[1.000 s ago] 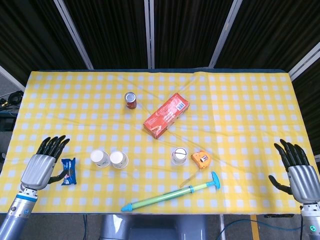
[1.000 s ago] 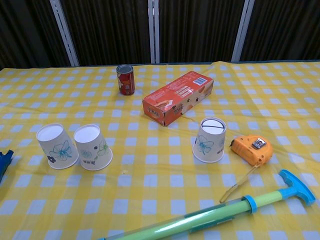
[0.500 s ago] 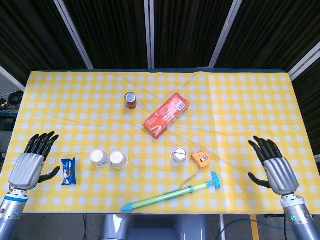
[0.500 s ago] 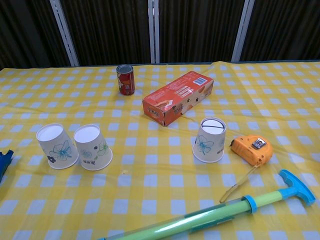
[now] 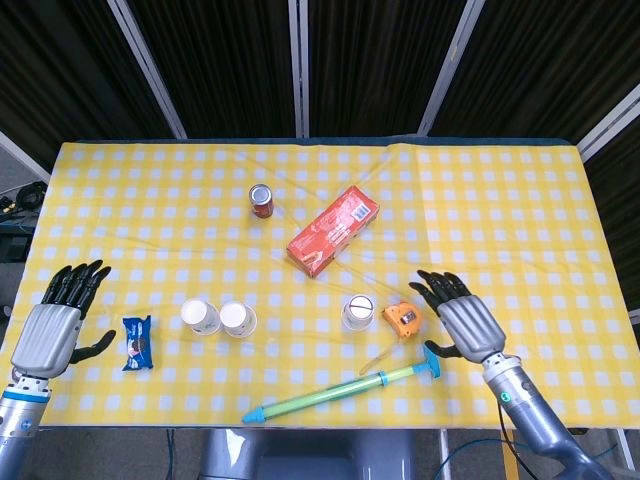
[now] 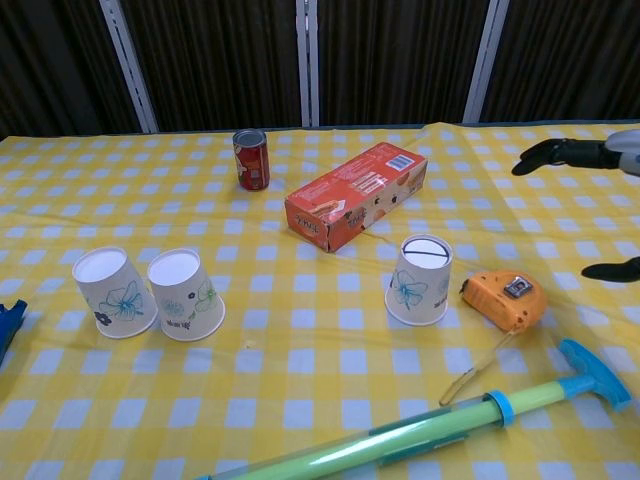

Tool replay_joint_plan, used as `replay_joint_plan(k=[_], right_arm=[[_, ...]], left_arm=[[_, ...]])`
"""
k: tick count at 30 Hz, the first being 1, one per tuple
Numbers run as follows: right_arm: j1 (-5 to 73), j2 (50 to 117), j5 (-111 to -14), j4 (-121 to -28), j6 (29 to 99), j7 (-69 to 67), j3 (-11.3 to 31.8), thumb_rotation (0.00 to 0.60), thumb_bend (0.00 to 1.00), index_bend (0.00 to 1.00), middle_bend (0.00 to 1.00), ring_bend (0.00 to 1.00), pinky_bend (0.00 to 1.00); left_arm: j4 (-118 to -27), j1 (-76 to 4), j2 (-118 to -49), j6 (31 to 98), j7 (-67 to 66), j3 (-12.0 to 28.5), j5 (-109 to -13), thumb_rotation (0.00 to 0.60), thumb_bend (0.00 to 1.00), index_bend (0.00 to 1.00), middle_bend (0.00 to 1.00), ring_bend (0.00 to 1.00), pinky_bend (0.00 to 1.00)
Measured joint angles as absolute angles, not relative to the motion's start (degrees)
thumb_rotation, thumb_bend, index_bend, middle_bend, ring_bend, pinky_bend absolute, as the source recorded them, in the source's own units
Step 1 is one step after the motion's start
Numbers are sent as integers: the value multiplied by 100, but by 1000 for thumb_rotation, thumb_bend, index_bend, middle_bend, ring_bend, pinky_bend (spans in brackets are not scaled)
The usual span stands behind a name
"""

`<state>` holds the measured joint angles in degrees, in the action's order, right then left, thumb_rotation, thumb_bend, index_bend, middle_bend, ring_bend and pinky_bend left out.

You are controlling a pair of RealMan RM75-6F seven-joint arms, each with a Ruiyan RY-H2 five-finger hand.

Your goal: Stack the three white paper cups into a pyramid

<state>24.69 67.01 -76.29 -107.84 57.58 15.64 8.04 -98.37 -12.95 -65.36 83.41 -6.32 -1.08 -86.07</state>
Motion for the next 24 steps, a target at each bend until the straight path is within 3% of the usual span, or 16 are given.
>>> replay_joint_plan(k=[11, 24], right_arm=[[3098, 7325, -6267, -10816, 5486, 2728, 920, 600, 166, 163, 0, 0, 0], [3569, 7909, -5786, -10417, 5408, 2751, 951, 600, 197, 179, 0, 0, 0]], left_arm=[[-9784, -1278, -6480, 8210, -452, -13, -8563, 600, 273, 0, 0, 0, 0], [-9758, -1260, -6444, 8091, -322, 74, -8514, 600, 273, 0, 0, 0, 0]])
